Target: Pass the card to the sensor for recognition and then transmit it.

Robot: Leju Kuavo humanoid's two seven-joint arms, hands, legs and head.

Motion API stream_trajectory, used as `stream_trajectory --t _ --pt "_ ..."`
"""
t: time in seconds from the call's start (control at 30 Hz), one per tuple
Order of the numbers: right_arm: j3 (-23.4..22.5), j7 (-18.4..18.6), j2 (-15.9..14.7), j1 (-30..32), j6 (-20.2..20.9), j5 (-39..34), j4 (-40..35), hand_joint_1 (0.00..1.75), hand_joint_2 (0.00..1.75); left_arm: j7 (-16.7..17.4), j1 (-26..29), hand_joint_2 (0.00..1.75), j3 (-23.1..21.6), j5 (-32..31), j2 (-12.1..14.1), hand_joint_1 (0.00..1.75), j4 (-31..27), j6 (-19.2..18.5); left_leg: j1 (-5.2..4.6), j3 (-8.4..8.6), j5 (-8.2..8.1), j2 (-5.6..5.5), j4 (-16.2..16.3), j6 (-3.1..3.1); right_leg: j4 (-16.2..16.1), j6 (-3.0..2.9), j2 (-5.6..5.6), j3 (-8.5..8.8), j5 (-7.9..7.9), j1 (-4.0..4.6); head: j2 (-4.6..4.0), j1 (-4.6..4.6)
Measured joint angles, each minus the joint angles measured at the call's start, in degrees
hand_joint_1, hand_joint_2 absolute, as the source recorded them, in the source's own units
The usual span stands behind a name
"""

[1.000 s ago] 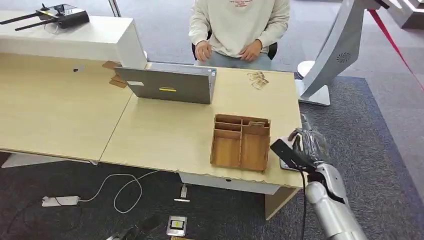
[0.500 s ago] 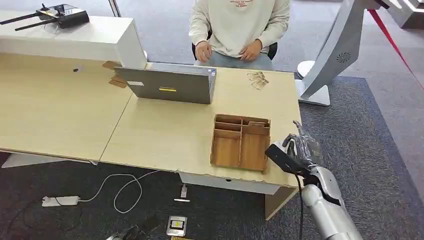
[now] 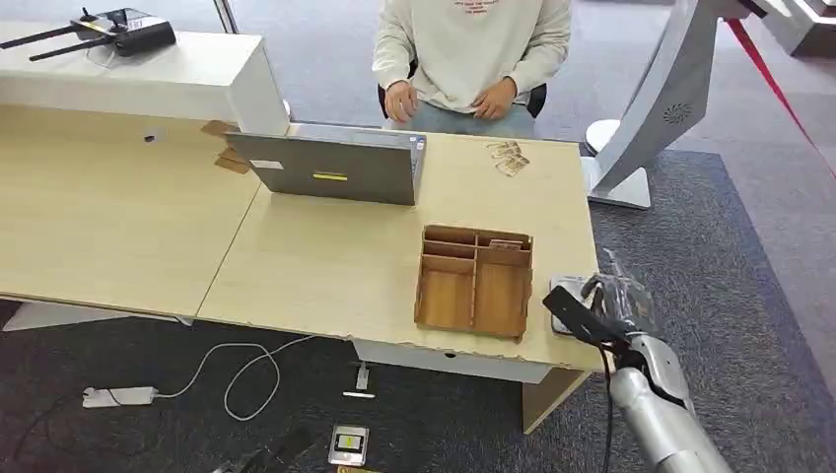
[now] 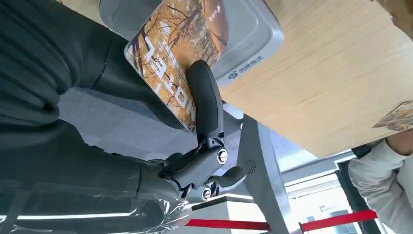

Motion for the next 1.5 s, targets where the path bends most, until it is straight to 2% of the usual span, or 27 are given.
stream_trajectory --t 0.1,0.27,0.63,0.87,0.93,1.1,1.17,1.3,1.43,1.5 --pt "0.0 0.1 -0.2 -0.6 -0.3 -0.2 1.3 1.75 1.75 -0.4 0.4 0.00 0.1 0.5 0.0 0.00 0.0 0.5 0.01 0.02 0.00 0.00 0.0 0.00 0.0 0.00 0.00 0.01 0.00 0.00 0.00 0.00" --pt "-0.5 0.9 -0.8 -1.6 -3.2 -1.2 4.0 1.75 1.75 -0.5 0.9 0.00 0.2 0.8 0.0 0.00 0.0 1.0 0.00 0.02 0.02 -0.02 0.0 0.01 0.0 0.00 0.00 0.02 0.00 0.00 0.00 0.00" --pt "-1.3 1.2 -2.2 -2.0 -3.4 -2.5 6.2 1.75 1.75 -0.5 0.9 0.00 0.1 -0.2 0.0 0.00 0.0 0.9 0.00 0.05 0.02 0.00 0.0 0.01 0.0 0.00 0.00 0.05 0.01 0.00 0.00 0.00" --pt "-1.8 -0.1 -2.2 -2.2 -4.0 -4.5 6.4 1.75 1.75 -0.5 0.9 0.00 0.1 -0.4 0.0 0.00 0.0 0.9 0.00 0.08 0.02 -0.01 0.0 0.01 0.0 0.00 0.00 0.10 0.01 0.00 0.00 0.00" --pt "-2.3 -1.9 -2.2 -2.2 -4.4 -7.9 6.0 1.75 1.75 -0.9 0.9 0.00 0.1 -0.5 0.1 0.00 0.0 0.9 -0.01 0.06 0.02 -0.01 0.0 0.01 0.0 0.00 0.00 0.10 0.02 0.00 0.00 0.00" --pt "-4.6 -4.2 -2.2 -3.5 -2.3 -18.5 2.1 1.75 1.75 -1.3 0.9 0.00 0.1 -1.1 0.1 0.00 0.0 0.5 -0.03 0.06 0.03 0.00 0.0 0.02 0.0 0.00 0.00 0.08 0.04 -0.03 0.00 0.00" --pt "-5.6 -3.2 -2.4 -4.6 -0.4 -22.9 -1.1 1.75 1.75 -1.4 0.9 0.00 0.1 -1.3 0.1 0.00 0.0 0.3 -0.03 0.06 0.03 -0.01 0.0 0.02 0.0 -0.01 0.00 0.08 0.04 -0.03 0.00 0.00" --pt "-6.9 -1.1 -2.9 -5.8 0.9 -25.2 -6.6 1.75 1.75 -1.5 0.9 0.00 0.1 -1.4 0.1 0.00 0.0 0.3 -0.01 0.06 0.03 -0.03 0.0 0.02 0.0 -0.01 -0.01 0.07 0.03 -0.02 0.00 0.00" --pt "-7.8 -1.9 -3.1 -5.9 0.9 -27.9 -10.6 1.75 1.75 -1.6 0.9 0.00 0.1 -1.5 0.1 0.00 0.0 0.3 -0.01 0.04 0.03 -0.01 0.0 0.02 0.0 -0.01 0.00 0.06 0.03 -0.02 0.00 0.02" --pt "-8.6 -2.3 -3.1 -6.0 0.9 -32.5 -16.1 1.75 1.75 -1.8 0.9 0.00 0.1 -1.8 0.1 0.00 0.0 0.1 -0.07 -0.04 0.07 -0.01 0.0 0.01 0.0 -0.02 0.00 -0.06 0.05 -0.06 0.00 -0.04"
